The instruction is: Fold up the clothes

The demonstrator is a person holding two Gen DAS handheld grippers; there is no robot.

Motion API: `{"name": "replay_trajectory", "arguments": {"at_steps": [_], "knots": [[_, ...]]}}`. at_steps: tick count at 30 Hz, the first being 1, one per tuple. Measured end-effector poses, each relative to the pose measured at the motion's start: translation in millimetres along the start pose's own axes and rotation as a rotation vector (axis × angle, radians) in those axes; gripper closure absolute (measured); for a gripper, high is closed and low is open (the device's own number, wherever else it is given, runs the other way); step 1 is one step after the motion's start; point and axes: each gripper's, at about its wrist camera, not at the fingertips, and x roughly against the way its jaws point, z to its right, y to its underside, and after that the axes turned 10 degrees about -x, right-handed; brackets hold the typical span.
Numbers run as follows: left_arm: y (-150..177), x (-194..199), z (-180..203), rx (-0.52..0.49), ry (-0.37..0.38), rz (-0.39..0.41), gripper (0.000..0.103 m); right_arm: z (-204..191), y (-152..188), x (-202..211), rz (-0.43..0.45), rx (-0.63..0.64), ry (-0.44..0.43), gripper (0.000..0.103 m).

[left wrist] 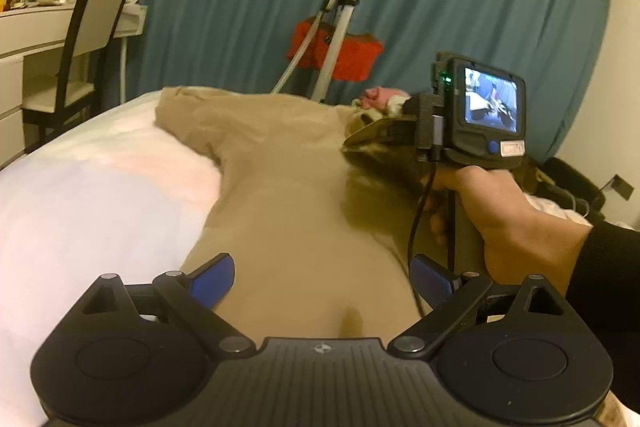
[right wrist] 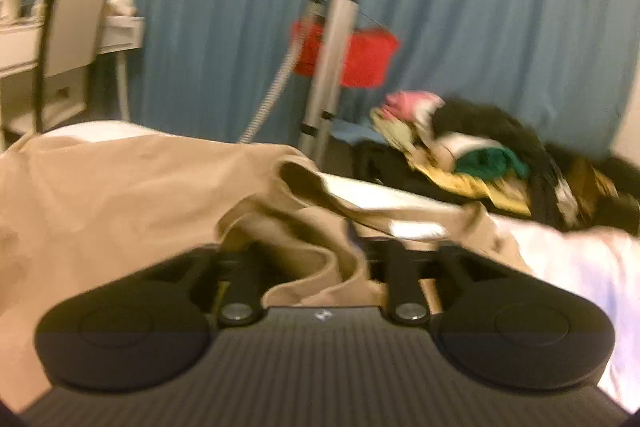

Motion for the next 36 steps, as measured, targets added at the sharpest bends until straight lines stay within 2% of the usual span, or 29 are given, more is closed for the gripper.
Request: {"name": "replay_trajectory", "arguments": {"at_steps": [1,4,8,14,20,25,36], "knots": [[-0.1,1.3,1.1,0.001,0.002,0.0,0.007,7.0,-3.2,8.3,0.001,-0.025,-0.018,0.027],[-0.3,5.0,4.6,0.003,0.008,0.0,0.007,26.1,-12.4,38.3,-0.001,-0.098,-0.088,0.027],[-0.6,10.0,9.1,0.007,0.017,-0.001,0.007,46.3,-9.2,108.4,-0.001,-0.168,-0.158,0.026],[-0.8,23.9,21.1,-0.007,0.029,0.008,0.007,80.7,22.0,237.3,-0.044,-0.242,-0.225,0.026],[7.9,53.9,51.6,-0.107,0.012,0.021,0.006,121.9,66.3,338.6,-0.061,-0.331,-0.259,0.026],[16.9,74.5,73.3,-0.159,-0.01,0.008,0.006,150.4,97.1,362.6,-0.063,-0.388,-0.223,0.025],[38.4,98.6,104.1,-0.248,-0.035,-0.036,0.006,199.2,103.3,359.3,-0.095,-0.558,-0.175,0.026]]}}
